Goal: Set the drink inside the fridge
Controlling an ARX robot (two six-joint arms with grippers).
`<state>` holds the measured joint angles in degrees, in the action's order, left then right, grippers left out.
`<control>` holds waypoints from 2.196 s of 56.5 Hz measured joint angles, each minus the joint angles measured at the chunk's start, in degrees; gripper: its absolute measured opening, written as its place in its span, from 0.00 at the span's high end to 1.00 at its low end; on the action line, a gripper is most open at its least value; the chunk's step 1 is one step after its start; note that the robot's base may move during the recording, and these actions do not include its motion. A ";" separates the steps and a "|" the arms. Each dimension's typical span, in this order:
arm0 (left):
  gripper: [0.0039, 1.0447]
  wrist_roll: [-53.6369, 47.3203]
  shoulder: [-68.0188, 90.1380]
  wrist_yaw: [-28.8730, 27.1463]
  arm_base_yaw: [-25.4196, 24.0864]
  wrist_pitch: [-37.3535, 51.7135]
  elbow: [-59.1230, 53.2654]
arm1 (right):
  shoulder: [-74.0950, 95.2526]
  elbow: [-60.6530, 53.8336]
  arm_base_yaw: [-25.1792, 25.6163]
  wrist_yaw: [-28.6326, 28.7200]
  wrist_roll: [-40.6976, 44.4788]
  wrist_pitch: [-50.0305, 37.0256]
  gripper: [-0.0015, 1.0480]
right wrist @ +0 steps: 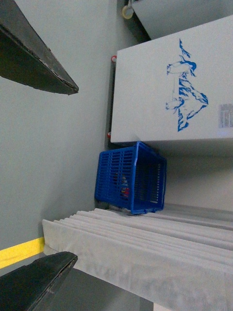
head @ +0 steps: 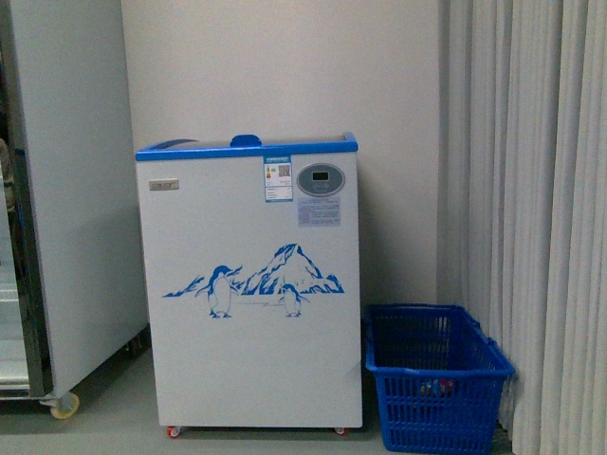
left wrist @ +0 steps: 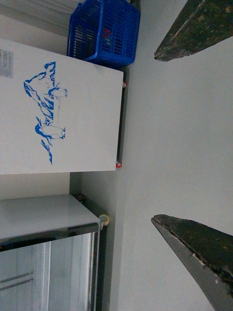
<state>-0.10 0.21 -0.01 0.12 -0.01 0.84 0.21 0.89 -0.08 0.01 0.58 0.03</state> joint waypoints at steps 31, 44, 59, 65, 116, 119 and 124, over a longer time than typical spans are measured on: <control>0.08 0.00 0.00 0.00 0.00 0.00 0.00 | 0.00 0.00 0.00 0.02 0.00 0.00 0.07; 0.08 0.00 0.00 0.00 0.00 0.00 0.00 | -0.02 0.00 0.00 0.02 0.00 0.00 0.07; 0.08 0.00 0.00 0.02 0.00 0.00 0.00 | -0.02 0.00 0.00 0.02 0.00 0.00 0.07; 0.08 0.00 0.00 0.00 0.00 0.00 0.00 | -0.02 0.00 0.00 0.04 0.00 0.00 0.07; 0.08 0.00 -0.02 0.02 0.00 0.00 0.00 | -0.04 0.00 0.00 0.02 0.00 0.00 0.07; 0.08 0.00 -0.02 0.00 0.00 0.00 0.00 | -0.04 0.00 0.00 0.02 0.00 0.00 0.07; 0.08 0.00 -0.02 0.00 0.00 0.00 0.00 | -0.04 0.00 0.00 -0.02 0.00 0.00 0.07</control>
<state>-0.10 0.19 -0.01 0.12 -0.01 0.84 0.16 0.89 -0.08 -0.01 0.58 0.03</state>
